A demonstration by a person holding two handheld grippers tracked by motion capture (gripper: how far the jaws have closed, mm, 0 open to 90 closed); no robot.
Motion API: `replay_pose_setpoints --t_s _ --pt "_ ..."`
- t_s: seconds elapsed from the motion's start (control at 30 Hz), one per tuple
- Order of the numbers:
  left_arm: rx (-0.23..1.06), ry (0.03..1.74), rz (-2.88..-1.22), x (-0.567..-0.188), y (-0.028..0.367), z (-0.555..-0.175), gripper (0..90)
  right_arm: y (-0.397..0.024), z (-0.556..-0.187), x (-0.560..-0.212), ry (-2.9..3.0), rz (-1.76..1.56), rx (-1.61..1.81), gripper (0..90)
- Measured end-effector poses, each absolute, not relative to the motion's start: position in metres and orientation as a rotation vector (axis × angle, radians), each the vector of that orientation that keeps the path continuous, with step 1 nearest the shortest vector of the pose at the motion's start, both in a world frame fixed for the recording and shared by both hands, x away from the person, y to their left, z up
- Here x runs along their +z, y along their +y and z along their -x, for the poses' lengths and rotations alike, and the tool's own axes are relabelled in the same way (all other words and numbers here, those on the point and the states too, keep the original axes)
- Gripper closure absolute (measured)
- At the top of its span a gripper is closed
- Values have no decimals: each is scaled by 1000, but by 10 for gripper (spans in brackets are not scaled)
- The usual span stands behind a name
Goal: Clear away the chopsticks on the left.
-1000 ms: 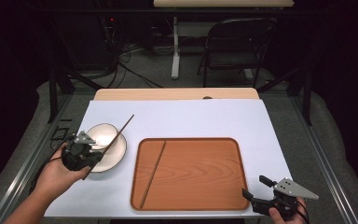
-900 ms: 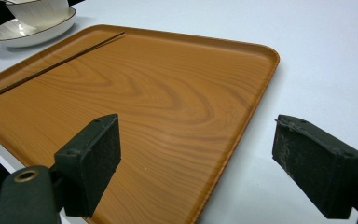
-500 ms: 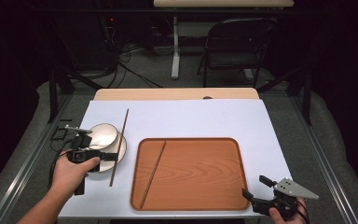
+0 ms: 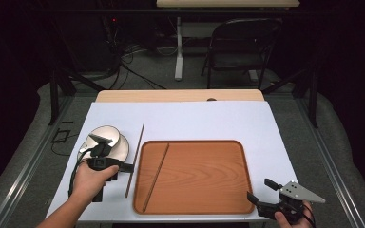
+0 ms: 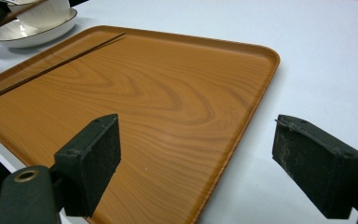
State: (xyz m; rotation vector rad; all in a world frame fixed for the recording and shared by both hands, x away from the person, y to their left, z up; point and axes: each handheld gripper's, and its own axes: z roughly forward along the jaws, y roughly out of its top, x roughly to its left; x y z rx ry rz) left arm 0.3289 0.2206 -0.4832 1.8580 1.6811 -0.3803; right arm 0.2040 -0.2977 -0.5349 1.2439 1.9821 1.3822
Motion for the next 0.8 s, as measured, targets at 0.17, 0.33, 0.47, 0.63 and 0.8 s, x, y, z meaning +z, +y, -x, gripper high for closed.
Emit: replay_pose_setpoints --t_s 0.17,0.33,0.47,0.63,0.8 --pt "-444 1714 -1903 -500 208 -328 841 -298 -204 -535 1982 -1244 1384 148" --pt "-469 1725 -1935 -512 201 -328 841 -298 -204 -535 1982 -1241 1384 148" --pt "-490 1742 -1938 -520 198 -331 841 -298 -204 -535 1982 -1242 1385 148" --pt "-487 1757 -1929 -526 193 -333 841 -298 -204 -535 1982 -1242 1387 148" --pt "-473 1766 -1931 -532 188 -332 841 -298 -204 -535 1981 -1241 1389 148"
